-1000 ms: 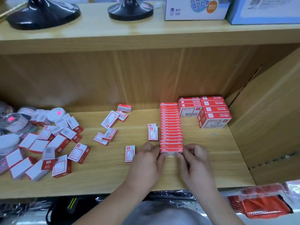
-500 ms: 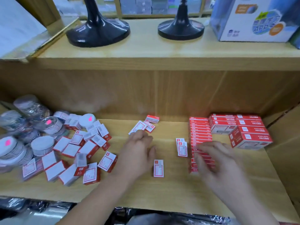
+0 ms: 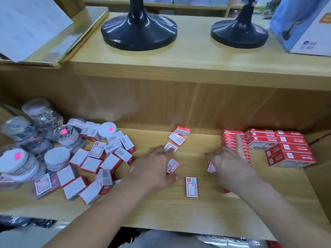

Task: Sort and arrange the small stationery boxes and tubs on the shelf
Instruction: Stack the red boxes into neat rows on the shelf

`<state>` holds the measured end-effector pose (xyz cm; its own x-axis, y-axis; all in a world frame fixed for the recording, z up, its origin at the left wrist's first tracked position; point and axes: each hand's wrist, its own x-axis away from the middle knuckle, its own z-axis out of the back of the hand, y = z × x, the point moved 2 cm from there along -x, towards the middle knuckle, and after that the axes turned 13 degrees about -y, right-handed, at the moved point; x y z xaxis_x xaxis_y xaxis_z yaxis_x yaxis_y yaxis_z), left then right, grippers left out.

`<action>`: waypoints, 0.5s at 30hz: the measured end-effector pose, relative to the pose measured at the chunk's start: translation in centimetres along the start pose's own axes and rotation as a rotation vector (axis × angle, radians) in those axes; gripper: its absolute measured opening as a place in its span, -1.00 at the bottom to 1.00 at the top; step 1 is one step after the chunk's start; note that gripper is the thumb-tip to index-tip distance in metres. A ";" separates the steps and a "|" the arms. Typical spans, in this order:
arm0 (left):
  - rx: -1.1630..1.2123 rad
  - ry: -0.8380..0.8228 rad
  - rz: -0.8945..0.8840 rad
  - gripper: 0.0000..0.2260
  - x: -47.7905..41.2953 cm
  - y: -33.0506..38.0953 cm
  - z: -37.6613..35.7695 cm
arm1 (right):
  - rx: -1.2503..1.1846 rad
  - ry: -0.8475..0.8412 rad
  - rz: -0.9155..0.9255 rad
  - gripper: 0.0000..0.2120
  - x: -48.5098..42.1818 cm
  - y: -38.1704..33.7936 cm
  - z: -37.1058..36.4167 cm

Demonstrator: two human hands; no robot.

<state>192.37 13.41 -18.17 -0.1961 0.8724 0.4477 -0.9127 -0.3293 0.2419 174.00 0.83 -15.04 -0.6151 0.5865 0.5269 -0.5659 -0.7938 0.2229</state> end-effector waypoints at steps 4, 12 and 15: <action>0.083 0.134 -0.023 -0.48 1.6 1.9 -3.0 | -0.097 0.235 0.093 -0.45 -1.1 -1.4 -1.1; 0.055 0.320 -0.050 -0.43 7.1 0.3 -5.6 | -0.401 0.346 0.175 -0.14 -1.6 -3.1 -0.6; 0.004 0.354 -0.028 -0.52 8.3 -0.7 -5.8 | -0.507 0.437 0.256 -0.33 -0.5 -5.1 0.4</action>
<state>189.33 23.00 -19.59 -0.2838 0.9520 0.1147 -0.9181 -0.3043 0.2537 177.38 4.50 -16.07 -0.8661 0.4873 0.1112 -0.4948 -0.8045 -0.3285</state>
